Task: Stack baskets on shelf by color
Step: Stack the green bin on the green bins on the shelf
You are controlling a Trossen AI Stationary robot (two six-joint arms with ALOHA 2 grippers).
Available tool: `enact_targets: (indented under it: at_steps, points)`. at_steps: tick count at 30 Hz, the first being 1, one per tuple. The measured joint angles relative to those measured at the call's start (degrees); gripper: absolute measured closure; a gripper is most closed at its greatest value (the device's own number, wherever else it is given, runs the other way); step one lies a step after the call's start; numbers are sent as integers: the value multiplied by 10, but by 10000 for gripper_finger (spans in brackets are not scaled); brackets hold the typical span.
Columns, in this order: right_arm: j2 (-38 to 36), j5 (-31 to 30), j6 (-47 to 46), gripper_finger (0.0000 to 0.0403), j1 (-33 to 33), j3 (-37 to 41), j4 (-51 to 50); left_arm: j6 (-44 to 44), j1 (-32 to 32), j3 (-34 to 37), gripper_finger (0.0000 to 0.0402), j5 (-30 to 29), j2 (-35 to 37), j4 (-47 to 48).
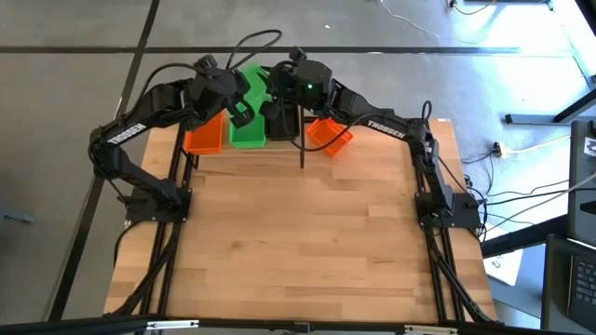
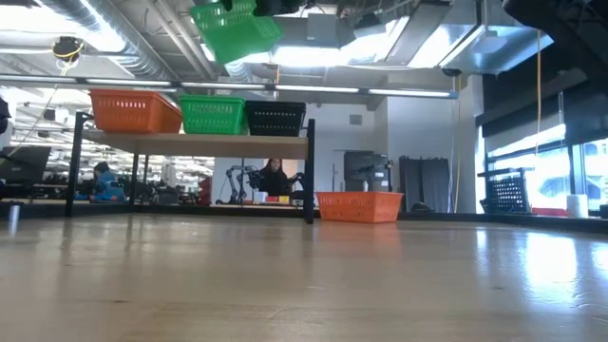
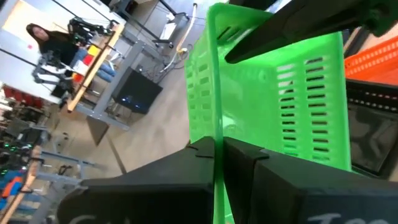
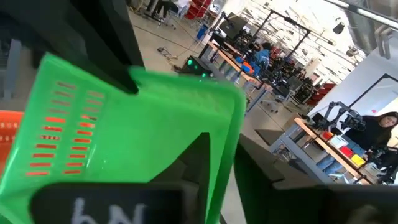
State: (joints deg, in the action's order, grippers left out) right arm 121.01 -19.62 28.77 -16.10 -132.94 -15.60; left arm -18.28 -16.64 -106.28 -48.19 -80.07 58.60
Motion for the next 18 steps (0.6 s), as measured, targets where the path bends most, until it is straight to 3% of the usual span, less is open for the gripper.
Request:
enact_targets:
  at_steps: [3, 10, 18]
  points:
    - [0, -5, 0, 321, 5, 0, 2, 23, 0, 0, 401, 12, -1, 10]
    - [0, -88, 7, 313, 29, 0, 2, 99, 0, 0, 401, 19, -2, 54]
    - [-1, -206, 79, 312, 67, -1, 5, 155, 0, 0, 401, 39, -1, 95]
